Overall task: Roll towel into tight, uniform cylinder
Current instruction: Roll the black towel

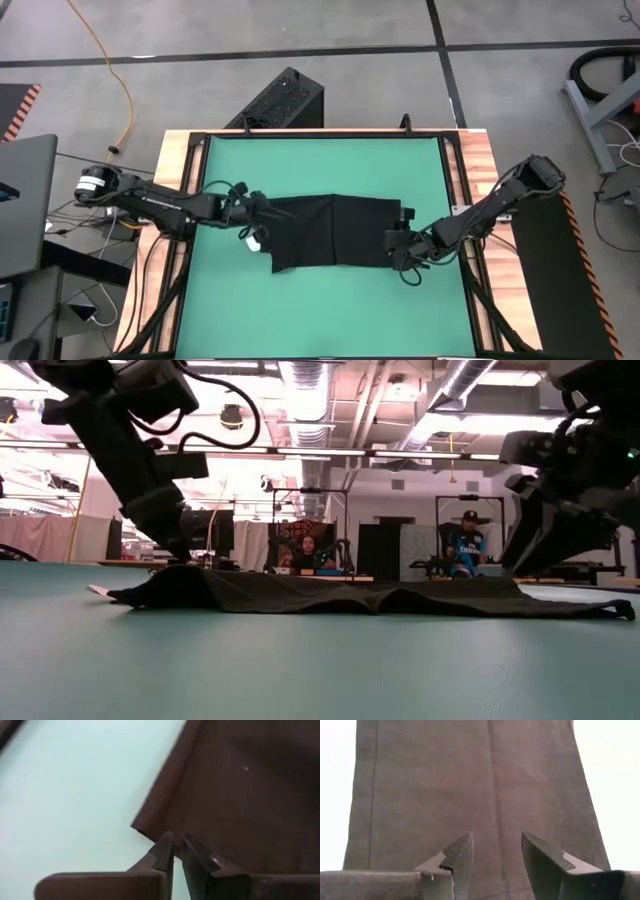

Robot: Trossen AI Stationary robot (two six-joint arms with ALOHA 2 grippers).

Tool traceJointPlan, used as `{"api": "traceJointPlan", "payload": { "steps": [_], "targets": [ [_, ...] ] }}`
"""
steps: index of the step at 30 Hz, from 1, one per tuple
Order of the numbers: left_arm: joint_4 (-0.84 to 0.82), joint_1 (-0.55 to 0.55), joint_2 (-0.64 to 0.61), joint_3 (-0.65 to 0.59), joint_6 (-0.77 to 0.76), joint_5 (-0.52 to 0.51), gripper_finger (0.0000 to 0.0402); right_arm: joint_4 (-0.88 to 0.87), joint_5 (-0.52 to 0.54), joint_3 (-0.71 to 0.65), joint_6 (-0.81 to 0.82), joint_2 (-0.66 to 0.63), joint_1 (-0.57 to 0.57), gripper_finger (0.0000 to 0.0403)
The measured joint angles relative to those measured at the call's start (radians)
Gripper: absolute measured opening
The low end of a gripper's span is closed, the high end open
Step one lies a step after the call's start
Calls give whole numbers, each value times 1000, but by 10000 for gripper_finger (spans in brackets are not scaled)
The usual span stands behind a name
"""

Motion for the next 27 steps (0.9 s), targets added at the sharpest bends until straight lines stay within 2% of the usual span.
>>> {"api": "traceJointPlan", "payload": {
  "steps": [6,13,27],
  "targets": [
    [0,55,0,-17,-28,19,90,9,0,-11,0,0,0,187],
    [52,116,-8,-29,-83,131,154,9,1,-11,0,0,0,187],
    [77,194,-8,-28,-102,185,160,16,0,-10,-1,0,1,187]
  ]
}}
